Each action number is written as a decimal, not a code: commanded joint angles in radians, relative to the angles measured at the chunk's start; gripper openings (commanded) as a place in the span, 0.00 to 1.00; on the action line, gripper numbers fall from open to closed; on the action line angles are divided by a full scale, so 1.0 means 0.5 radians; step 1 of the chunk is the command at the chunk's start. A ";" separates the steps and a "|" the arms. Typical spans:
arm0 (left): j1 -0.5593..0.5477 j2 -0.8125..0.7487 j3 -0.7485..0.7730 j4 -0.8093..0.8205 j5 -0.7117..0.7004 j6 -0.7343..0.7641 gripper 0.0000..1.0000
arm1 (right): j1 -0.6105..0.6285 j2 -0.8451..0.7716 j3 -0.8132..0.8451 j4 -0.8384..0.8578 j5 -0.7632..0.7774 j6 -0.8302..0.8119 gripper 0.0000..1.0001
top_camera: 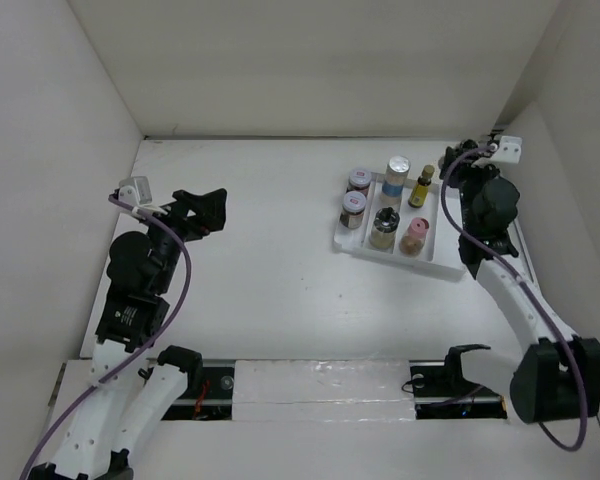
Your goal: Organize the condiment bottles
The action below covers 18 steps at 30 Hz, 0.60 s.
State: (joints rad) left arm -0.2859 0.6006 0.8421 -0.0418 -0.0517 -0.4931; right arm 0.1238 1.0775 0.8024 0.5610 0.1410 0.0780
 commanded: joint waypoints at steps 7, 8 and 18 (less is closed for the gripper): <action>0.004 0.075 0.009 0.084 0.122 0.041 0.99 | -0.661 0.750 0.045 0.047 -0.317 0.194 0.28; 0.004 0.093 0.009 0.084 0.122 0.041 0.99 | -0.686 0.817 0.122 0.047 -0.367 0.194 0.27; 0.004 0.112 0.028 0.084 0.122 0.060 0.99 | -0.726 1.333 0.362 0.025 -0.487 0.252 0.25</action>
State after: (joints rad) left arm -0.2859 0.6537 0.8421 -0.0418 -0.0006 -0.4793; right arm -0.2298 1.7512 0.9348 0.4873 -0.0525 0.1802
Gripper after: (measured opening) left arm 0.993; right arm 0.507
